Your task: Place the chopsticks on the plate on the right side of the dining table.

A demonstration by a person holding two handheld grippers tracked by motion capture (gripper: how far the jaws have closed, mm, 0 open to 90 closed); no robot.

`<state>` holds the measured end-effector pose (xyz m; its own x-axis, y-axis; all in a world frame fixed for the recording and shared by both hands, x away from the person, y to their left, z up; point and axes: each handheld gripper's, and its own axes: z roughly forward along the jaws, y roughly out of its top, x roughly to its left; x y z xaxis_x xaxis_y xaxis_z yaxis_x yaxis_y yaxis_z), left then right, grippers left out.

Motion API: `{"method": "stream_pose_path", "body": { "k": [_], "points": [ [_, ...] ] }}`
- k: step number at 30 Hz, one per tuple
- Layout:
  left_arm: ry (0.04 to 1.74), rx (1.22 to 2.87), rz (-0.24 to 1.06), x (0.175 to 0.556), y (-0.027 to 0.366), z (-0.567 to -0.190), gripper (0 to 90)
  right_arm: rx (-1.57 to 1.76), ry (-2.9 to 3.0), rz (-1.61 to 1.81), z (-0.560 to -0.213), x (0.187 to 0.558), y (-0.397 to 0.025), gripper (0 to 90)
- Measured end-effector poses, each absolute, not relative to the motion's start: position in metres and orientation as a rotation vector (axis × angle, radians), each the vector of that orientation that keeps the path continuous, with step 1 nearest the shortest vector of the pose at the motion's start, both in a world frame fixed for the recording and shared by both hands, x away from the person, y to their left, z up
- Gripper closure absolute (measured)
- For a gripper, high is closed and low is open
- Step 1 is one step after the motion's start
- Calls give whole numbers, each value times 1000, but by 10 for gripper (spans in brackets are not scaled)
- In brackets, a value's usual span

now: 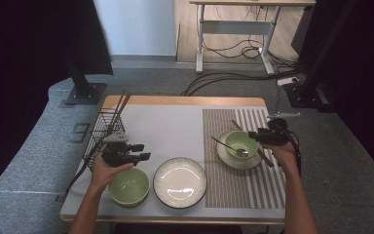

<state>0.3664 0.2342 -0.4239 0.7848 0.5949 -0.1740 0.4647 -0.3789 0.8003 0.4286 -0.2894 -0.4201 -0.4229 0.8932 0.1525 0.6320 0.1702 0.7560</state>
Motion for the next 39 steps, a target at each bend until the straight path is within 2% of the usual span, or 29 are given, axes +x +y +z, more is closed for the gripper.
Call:
{"method": "stream_pose_path", "body": {
  "k": [39],
  "points": [
    [811, 2019, 188, 360, 244, -422, 497, 1458, 2176, 1114, -422, 468, -261, 487]
  ]
}}
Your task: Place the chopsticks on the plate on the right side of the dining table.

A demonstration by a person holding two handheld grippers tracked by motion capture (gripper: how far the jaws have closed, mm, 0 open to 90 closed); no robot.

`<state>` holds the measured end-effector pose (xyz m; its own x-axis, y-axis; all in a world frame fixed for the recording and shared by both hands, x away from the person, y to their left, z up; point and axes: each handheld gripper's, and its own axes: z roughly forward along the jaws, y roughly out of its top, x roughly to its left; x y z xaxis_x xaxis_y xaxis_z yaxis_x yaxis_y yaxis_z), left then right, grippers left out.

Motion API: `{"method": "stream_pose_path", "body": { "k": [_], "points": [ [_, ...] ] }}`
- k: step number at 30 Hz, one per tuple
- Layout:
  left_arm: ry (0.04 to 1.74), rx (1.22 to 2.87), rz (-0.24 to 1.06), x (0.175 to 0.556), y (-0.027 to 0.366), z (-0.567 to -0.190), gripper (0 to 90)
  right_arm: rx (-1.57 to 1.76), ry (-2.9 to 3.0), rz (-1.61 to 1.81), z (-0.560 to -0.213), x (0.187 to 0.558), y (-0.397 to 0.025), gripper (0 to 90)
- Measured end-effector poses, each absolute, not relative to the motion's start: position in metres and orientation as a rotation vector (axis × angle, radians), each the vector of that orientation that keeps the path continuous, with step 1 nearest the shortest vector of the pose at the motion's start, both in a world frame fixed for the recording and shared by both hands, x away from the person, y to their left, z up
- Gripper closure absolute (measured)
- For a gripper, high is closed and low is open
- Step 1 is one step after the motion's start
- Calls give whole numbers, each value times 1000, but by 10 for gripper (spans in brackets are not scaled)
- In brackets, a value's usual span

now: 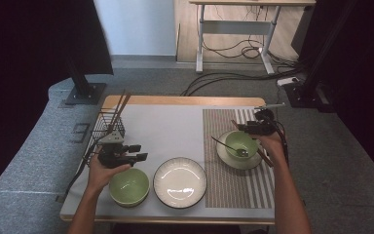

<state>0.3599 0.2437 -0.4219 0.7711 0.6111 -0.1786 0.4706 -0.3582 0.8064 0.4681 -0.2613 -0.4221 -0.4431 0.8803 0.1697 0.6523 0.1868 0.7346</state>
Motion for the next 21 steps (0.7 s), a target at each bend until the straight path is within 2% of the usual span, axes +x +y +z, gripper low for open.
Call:
{"method": "stream_pose_path", "body": {
  "k": [21],
  "points": [
    [822, 2012, 188, 361, 248, -423, 498, 1473, 2217, 1097, -429, 487, -253, 461]
  ]
}}
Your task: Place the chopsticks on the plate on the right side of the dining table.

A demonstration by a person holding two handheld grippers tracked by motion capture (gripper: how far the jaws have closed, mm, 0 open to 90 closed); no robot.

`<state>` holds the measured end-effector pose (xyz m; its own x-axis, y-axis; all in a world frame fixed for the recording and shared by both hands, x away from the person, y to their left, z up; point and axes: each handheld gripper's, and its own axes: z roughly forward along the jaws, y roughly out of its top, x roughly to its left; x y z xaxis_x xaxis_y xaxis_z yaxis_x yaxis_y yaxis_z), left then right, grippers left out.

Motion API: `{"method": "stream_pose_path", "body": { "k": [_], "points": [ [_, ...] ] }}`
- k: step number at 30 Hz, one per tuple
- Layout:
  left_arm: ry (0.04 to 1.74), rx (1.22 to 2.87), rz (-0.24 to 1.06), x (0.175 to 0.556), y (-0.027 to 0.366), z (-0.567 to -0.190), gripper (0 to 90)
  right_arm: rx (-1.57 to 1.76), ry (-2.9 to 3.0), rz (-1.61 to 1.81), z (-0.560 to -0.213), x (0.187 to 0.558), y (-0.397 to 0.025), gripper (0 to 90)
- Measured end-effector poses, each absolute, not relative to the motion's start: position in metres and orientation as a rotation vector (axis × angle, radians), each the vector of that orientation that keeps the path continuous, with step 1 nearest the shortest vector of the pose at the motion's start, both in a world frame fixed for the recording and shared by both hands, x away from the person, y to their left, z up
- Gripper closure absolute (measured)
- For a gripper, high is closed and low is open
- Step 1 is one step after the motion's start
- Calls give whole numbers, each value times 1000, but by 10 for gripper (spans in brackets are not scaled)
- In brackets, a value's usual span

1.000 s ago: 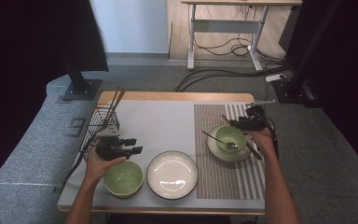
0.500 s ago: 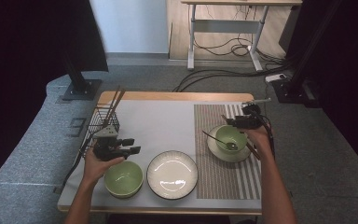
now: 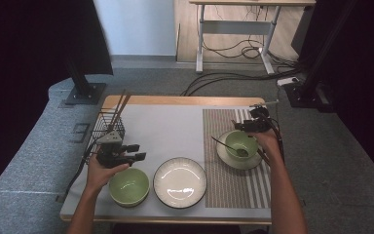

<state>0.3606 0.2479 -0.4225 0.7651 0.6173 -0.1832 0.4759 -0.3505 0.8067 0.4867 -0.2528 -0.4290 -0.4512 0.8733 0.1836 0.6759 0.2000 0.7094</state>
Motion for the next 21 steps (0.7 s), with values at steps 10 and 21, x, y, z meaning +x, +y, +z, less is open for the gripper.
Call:
{"method": "stream_pose_path", "body": {
  "k": [10, 21],
  "points": [
    [824, 2016, 184, 361, 248, -424, 497, 1490, 2233, 1087, -437, 495, -251, 456],
    [827, 2017, 182, 361, 248, -424, 497, 1488, 2247, 1081, -435, 501, -244, 447]
  ]
}}
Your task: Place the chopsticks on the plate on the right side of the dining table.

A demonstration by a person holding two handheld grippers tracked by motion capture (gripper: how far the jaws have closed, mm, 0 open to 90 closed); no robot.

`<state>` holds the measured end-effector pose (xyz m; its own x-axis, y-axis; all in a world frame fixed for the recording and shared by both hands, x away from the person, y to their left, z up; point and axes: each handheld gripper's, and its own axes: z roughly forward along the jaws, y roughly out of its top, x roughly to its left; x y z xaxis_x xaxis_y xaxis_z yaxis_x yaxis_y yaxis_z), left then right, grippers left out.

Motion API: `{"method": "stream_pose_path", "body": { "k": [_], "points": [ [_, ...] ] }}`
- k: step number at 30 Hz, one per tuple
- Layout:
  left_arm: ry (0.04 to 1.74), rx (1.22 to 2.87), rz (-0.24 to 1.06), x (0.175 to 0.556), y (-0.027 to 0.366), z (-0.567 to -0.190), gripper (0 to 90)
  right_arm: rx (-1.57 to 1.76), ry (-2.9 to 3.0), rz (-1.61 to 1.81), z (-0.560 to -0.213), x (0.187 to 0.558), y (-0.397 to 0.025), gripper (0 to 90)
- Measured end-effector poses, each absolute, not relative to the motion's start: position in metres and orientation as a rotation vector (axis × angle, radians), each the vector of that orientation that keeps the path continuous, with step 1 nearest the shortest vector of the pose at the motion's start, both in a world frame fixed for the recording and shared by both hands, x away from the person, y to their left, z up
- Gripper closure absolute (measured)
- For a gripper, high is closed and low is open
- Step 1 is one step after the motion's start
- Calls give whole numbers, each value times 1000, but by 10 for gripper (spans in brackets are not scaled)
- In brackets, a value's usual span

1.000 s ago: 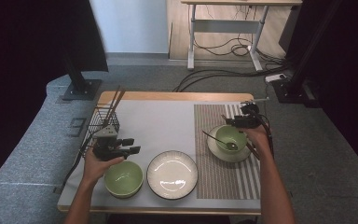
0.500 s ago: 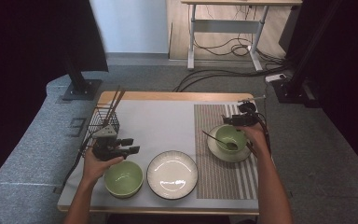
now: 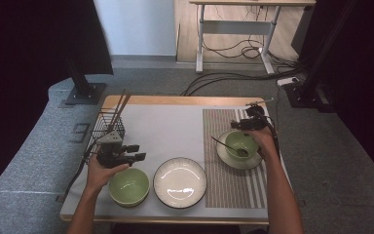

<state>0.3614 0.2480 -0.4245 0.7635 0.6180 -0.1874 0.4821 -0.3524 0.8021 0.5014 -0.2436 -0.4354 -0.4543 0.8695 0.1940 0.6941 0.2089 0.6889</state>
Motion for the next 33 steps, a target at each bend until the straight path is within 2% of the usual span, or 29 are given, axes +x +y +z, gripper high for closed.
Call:
{"method": "stream_pose_path", "body": {
  "k": [33],
  "points": [
    [825, 2012, 179, 360, 248, -424, 497, 1498, 2295, 1043, -439, 517, -244, 445]
  ]
}}
